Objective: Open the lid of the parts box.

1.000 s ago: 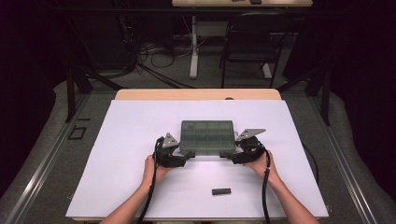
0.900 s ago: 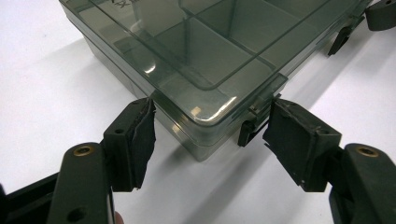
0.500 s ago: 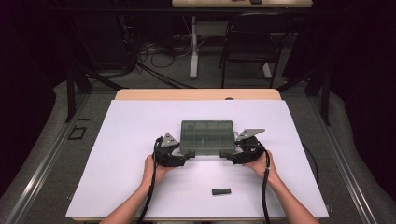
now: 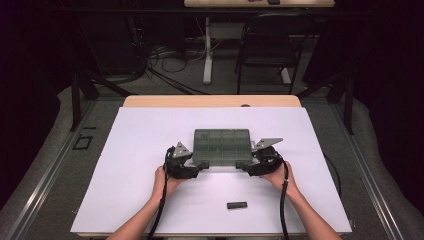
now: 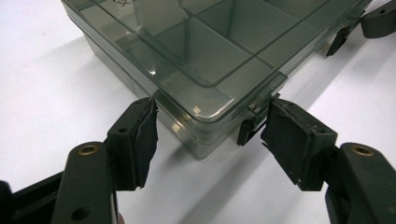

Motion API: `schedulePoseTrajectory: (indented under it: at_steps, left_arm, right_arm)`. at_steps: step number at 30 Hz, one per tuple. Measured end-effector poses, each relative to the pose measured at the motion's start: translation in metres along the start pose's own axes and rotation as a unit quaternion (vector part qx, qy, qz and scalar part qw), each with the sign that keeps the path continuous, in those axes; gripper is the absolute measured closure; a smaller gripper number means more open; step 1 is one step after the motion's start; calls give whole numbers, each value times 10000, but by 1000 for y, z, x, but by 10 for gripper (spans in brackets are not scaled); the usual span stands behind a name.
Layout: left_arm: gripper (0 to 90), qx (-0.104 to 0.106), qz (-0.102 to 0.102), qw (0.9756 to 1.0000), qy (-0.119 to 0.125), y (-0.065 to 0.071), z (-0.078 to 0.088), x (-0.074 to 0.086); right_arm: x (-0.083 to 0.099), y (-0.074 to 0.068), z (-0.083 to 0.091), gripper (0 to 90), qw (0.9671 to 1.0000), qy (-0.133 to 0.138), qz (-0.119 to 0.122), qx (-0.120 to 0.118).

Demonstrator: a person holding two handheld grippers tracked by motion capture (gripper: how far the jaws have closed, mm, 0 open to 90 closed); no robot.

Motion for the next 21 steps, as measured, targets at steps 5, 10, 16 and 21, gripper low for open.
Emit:
schedulePoseTrajectory:
  at_steps: [5,10,16,21]
  left_arm:
    - [345,-29,-31,10000,-6,0,0,0]
    - [348,-26,-4,10000,20,0,0,-1]
    - [348,-24,-10,10000,20,0,0,-1]
    - [349,-20,-24,10000,33,0,0,-1]
  right_arm:
    - [-2,0,3,287,10000,53,-4,33]
    - [-2,0,3,295,10000,71,0,38]
    - [-2,1,3,304,10000,79,-10,42]
    - [-4,1,4,319,9999,134,0,49]
Point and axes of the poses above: each handheld gripper's, and its own axes: z roughly backward along the jaws, x roughly out of its underside, y roughly to its right, the point moved 10 cm from there along -z, roughly forward along the jaws, and after that the axes turned 1 degree about x, right-handed, at the moved point
